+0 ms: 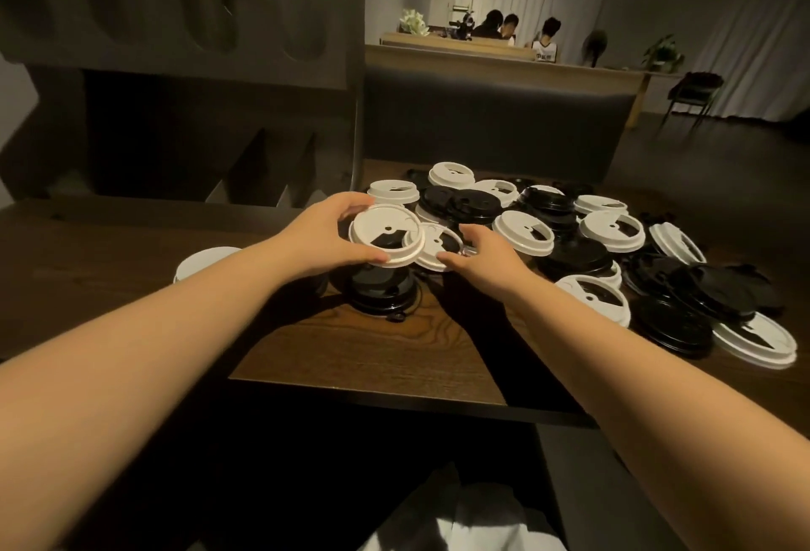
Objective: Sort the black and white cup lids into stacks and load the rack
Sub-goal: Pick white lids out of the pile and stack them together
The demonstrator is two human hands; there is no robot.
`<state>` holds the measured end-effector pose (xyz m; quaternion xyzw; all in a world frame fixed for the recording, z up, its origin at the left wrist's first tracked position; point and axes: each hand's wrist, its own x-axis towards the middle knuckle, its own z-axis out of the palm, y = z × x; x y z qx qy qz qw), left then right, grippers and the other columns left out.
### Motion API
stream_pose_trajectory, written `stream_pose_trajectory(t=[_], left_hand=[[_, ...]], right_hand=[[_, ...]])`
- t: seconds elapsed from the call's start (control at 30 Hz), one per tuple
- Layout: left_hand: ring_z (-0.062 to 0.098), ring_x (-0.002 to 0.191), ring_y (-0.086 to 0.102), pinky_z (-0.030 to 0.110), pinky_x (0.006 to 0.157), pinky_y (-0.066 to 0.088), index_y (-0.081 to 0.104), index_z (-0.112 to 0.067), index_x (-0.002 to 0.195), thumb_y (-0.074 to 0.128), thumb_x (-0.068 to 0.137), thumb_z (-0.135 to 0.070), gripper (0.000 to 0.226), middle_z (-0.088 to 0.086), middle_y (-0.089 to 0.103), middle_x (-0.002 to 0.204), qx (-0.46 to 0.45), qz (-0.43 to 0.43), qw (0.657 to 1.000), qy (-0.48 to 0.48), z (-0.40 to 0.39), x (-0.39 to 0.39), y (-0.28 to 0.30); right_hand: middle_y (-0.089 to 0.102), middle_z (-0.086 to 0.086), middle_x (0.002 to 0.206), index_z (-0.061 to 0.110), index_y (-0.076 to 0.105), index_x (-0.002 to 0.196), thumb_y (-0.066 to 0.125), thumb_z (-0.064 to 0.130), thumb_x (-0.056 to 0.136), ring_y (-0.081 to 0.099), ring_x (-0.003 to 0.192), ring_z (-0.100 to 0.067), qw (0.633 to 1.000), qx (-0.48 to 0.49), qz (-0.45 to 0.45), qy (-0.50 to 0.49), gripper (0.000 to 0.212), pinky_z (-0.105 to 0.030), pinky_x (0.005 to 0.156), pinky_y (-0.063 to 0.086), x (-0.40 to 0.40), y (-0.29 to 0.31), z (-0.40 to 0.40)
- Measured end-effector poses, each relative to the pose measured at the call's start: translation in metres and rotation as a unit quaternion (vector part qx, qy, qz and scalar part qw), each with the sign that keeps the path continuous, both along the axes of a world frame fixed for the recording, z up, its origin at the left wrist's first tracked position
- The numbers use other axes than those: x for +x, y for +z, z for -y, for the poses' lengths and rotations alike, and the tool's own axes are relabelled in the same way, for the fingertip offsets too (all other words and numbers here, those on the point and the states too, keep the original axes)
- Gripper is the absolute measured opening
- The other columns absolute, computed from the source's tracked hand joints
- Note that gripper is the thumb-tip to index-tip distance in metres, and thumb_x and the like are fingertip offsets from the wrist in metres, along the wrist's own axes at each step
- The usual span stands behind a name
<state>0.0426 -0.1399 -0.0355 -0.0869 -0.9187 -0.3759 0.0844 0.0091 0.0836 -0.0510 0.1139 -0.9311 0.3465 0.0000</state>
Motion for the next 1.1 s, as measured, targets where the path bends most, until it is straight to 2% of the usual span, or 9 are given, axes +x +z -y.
stream_pose_trajectory(t=[0.13, 0.23, 0.3, 0.57, 0.67, 0.77, 0.9, 1.0, 1.1], left_hand=[[0.014, 0.131, 0.043, 0.027, 0.102, 0.034, 0.038, -0.020, 0.143, 0.083, 0.069, -0.032, 0.087, -0.002, 0.046, 0.145, 0.003, -0.003, 1.000, 0.019, 0.000, -0.001, -0.007], [0.015, 0.132, 0.043, 0.027, 0.103, 0.034, 0.037, -0.021, 0.144, 0.083, 0.070, -0.029, 0.087, -0.002, 0.044, 0.146, 0.016, 0.007, 1.000, 0.020, 0.000, 0.001, -0.014], [0.015, 0.132, 0.043, 0.030, 0.105, 0.035, 0.037, -0.021, 0.144, 0.084, 0.070, -0.027, 0.088, -0.002, 0.045, 0.146, 0.028, 0.004, 0.999, 0.027, 0.000, 0.001, -0.017], [0.016, 0.132, 0.042, 0.028, 0.102, 0.034, 0.037, -0.022, 0.143, 0.084, 0.070, -0.030, 0.087, -0.004, 0.046, 0.144, 0.030, -0.022, 0.998, 0.056, -0.011, -0.001, -0.020], [0.016, 0.133, 0.041, 0.027, 0.102, 0.033, 0.037, -0.022, 0.143, 0.084, 0.069, -0.032, 0.088, -0.004, 0.046, 0.144, 0.025, -0.040, 0.996, 0.071, -0.023, -0.001, -0.018], [0.017, 0.131, 0.044, 0.036, 0.105, 0.038, 0.037, -0.021, 0.142, 0.084, 0.068, -0.038, 0.089, -0.003, 0.047, 0.143, 0.017, -0.059, 0.994, 0.089, -0.039, 0.001, -0.017], [0.015, 0.123, 0.046, 0.024, 0.093, 0.038, 0.036, -0.018, 0.140, 0.083, 0.072, -0.030, 0.083, -0.003, 0.048, 0.137, 0.070, -0.092, 0.989, 0.095, -0.069, 0.008, -0.014], [0.011, 0.121, 0.044, 0.026, 0.099, 0.040, 0.032, -0.018, 0.143, 0.083, 0.072, -0.023, 0.088, -0.006, 0.045, 0.133, 0.142, -0.050, 0.987, 0.057, -0.088, 0.011, -0.013], [0.014, 0.126, 0.047, 0.031, 0.103, 0.042, 0.031, -0.017, 0.145, 0.080, 0.074, -0.011, 0.086, 0.000, 0.044, 0.143, 0.182, 0.007, 0.983, 0.004, -0.098, 0.013, -0.018]], right_hand=[[0.040, -0.012, 0.148, 0.007, 0.033, 0.145, 0.066, 0.040, 0.087, 0.036, 0.135, -0.029, 0.999, 0.047, 0.014, -0.019, 0.075, -0.039, 0.108, 0.032, -0.017, -0.008, 0.009], [0.031, -0.010, 0.153, 0.011, 0.023, 0.150, 0.068, 0.053, 0.080, 0.026, 0.140, -0.031, 0.999, 0.022, 0.031, -0.030, 0.093, -0.044, 0.111, 0.028, -0.022, -0.015, 0.017], [0.030, -0.011, 0.153, 0.011, 0.021, 0.150, 0.070, 0.057, 0.076, 0.027, 0.140, -0.031, 0.999, 0.000, 0.024, -0.047, 0.100, -0.044, 0.111, 0.029, -0.022, -0.018, 0.022], [0.027, -0.011, 0.153, 0.011, 0.022, 0.150, 0.077, 0.037, 0.077, 0.026, 0.141, -0.027, 0.989, -0.116, -0.018, -0.087, 0.095, -0.042, 0.113, 0.027, -0.013, -0.017, 0.007], [0.027, -0.008, 0.153, 0.015, 0.023, 0.150, 0.076, 0.037, 0.078, 0.028, 0.140, -0.025, 0.981, -0.161, -0.037, -0.099, 0.092, -0.041, 0.112, 0.028, -0.004, -0.011, -0.004], [0.026, -0.005, 0.153, 0.020, 0.020, 0.151, 0.077, 0.038, 0.077, 0.031, 0.139, -0.024, 0.957, -0.267, -0.009, -0.115, 0.096, -0.039, 0.107, 0.034, 0.007, -0.006, -0.010], [0.025, -0.005, 0.154, 0.023, 0.019, 0.151, 0.079, 0.034, 0.075, 0.034, 0.137, -0.026, 0.918, -0.384, 0.049, -0.092, 0.097, -0.047, 0.107, 0.039, 0.021, -0.002, -0.003], [0.030, -0.006, 0.151, 0.023, 0.022, 0.150, 0.080, 0.033, 0.074, 0.041, 0.131, -0.028, 0.889, -0.442, 0.092, -0.081, 0.097, -0.049, 0.101, 0.046, 0.023, -0.001, 0.000], [0.032, -0.007, 0.150, 0.017, 0.026, 0.149, 0.079, 0.029, 0.075, 0.044, 0.129, -0.027, 0.884, -0.452, 0.081, -0.089, 0.092, -0.047, 0.102, 0.045, 0.022, -0.003, -0.006]])
